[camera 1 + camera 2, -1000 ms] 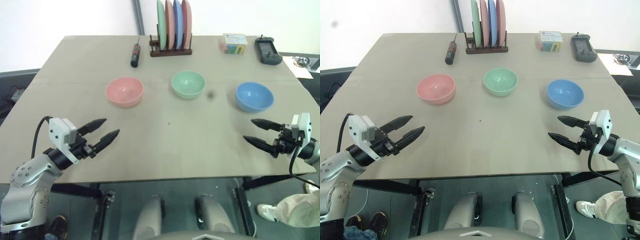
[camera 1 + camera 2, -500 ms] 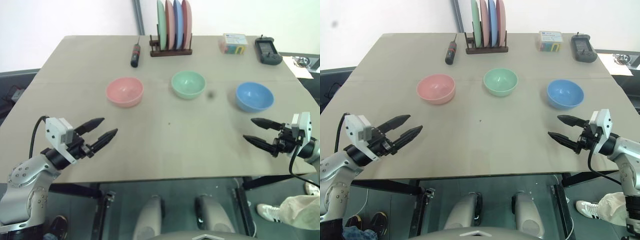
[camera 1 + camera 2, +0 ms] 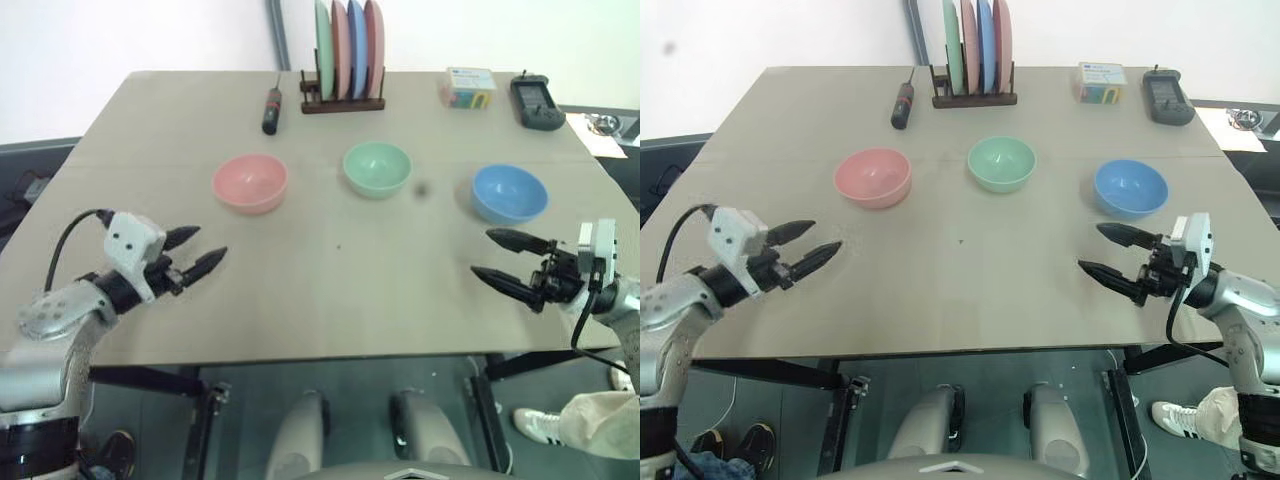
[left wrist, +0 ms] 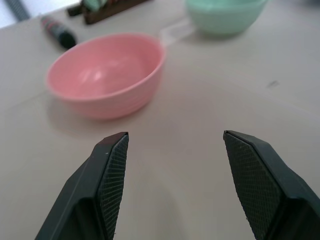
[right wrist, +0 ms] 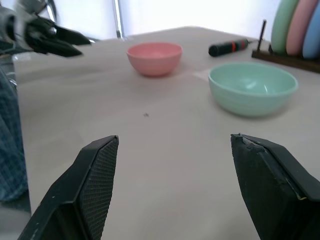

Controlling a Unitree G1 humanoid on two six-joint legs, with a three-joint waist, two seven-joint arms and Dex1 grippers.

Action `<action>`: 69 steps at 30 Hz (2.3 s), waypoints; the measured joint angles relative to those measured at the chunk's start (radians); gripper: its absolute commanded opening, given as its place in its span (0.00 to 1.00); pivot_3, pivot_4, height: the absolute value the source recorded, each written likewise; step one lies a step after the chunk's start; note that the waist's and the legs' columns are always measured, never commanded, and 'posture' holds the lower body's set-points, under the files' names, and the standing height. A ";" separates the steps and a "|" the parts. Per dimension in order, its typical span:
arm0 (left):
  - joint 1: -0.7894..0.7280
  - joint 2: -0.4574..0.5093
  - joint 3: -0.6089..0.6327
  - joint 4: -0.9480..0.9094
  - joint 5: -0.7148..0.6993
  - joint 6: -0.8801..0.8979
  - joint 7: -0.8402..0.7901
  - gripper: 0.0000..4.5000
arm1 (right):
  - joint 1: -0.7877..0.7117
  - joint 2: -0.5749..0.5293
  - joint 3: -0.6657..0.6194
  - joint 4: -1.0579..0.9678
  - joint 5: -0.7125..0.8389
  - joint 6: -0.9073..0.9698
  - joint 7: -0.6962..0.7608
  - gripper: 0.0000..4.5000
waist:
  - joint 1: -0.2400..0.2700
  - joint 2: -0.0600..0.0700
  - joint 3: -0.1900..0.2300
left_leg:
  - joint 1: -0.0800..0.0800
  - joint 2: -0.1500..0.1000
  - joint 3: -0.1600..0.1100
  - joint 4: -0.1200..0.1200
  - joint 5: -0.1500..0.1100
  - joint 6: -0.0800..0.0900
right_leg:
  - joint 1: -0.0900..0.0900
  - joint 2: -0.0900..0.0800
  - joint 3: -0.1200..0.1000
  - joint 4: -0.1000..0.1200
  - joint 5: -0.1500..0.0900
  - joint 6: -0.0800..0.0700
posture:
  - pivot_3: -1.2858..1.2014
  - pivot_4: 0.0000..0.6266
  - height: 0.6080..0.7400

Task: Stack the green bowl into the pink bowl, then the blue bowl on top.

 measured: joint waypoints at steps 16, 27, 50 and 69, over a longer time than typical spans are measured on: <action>-0.598 -0.124 -0.398 0.491 0.350 -0.236 0.028 0.72 | -0.055 0.071 0.071 -0.086 0.011 0.019 -0.090 0.83 | 0.018 0.000 0.000 | -0.002 -0.001 -0.001 0.000 0.000 0.000 | 0.000 0.000 -0.001 0.000 0.005 0.001 | 0.52 0.24 1.00; -0.771 -0.194 -0.476 0.796 0.460 -0.343 0.024 0.47 | -0.033 0.068 0.051 -0.086 0.008 0.006 -0.108 0.84 | 0.020 0.000 0.000 | -0.002 -0.002 -0.002 0.000 0.000 0.000 | 0.000 0.000 -0.002 0.000 0.005 0.001 | 0.52 0.24 1.00; -0.637 -0.190 -0.595 0.165 0.306 -0.024 -0.358 0.01 | -0.029 0.058 0.049 -0.081 0.002 -0.007 -0.108 0.84 | 0.014 0.000 0.000 | -0.002 -0.001 -0.002 0.000 0.000 0.000 | 0.000 0.000 -0.001 0.001 0.005 0.000 | 0.52 0.24 1.00; -0.555 -0.137 -0.541 -0.103 0.190 0.141 -0.375 1.00 | -0.029 0.053 0.059 -0.082 -0.006 0.000 -0.118 0.84 | 0.016 0.000 0.000 | -0.001 -0.001 -0.002 0.001 0.000 0.000 | 0.000 0.000 -0.001 0.001 0.003 0.004 | 0.52 0.24 1.00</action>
